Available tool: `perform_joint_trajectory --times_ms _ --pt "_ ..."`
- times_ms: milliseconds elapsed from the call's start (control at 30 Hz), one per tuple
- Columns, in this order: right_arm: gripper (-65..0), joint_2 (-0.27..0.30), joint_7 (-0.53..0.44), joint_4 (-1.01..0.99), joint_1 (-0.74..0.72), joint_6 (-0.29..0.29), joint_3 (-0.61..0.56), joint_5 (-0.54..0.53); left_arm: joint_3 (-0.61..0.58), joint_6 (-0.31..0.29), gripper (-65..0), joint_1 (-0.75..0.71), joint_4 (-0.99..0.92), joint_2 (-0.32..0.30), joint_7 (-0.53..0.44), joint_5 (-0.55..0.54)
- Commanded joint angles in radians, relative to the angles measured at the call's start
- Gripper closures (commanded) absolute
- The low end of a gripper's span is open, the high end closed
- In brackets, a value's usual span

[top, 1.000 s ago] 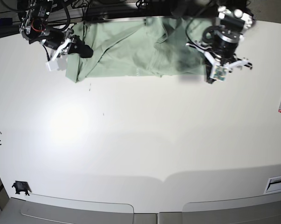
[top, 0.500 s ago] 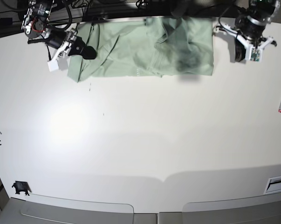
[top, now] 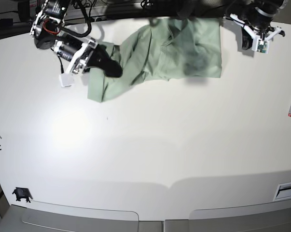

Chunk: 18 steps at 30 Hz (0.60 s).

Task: Fold the T-shirt properly
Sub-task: 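Fold the collar end over onto the hem end with the right gripper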

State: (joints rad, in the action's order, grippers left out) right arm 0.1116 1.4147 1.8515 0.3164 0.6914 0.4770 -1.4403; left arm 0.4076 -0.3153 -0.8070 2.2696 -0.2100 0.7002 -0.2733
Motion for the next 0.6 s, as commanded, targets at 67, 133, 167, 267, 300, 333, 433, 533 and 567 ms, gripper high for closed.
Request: perform_joint_trajectory --times_ms 67,133,167,267,300,333,433,533,567 --pt "0.0 -0.052 -0.018 0.093 0.016 0.007 -0.089 -0.043 0.005 0.001 0.0 -0.010 0.020 -0.006 -0.019 -0.009" --pt "0.0 -0.084 -0.018 0.113 0.026 0.007 -0.177 0.031 0.005 0.001 0.0 -0.010 0.020 -0.003 -0.019 -0.009" --pt "0.0 -0.098 -0.018 0.113 0.026 0.007 -0.225 0.085 0.005 0.001 0.0 -0.010 0.020 -0.004 -0.019 -0.010" --pt "0.0 -0.136 -0.056 0.113 0.028 0.007 -0.373 0.292 0.005 0.001 0.0 -0.010 0.020 -0.004 -0.019 -0.009" --pt "0.0 -0.148 -0.096 0.113 0.028 0.007 -0.421 0.360 0.005 0.001 0.0 -0.010 0.020 -0.004 -0.019 -0.009" --pt "0.0 -0.158 -0.135 0.113 0.028 0.007 -0.468 0.429 0.005 0.001 0.0 -0.010 0.020 -0.004 -0.019 -0.009" --pt "0.0 -0.189 -0.262 0.113 0.028 0.007 -0.592 0.620 0.005 0.001 0.0 -0.010 0.020 -0.004 -0.019 -0.009" --pt "0.0 -0.217 -0.351 0.113 0.027 0.007 -0.704 0.781 0.005 0.001 0.0 -0.010 0.020 -0.004 -0.019 -0.009" --pt "0.0 -0.226 -0.370 0.113 0.027 0.007 -0.739 0.827 0.005 0.001 0.0 -0.010 0.020 -0.004 -0.019 -0.009"
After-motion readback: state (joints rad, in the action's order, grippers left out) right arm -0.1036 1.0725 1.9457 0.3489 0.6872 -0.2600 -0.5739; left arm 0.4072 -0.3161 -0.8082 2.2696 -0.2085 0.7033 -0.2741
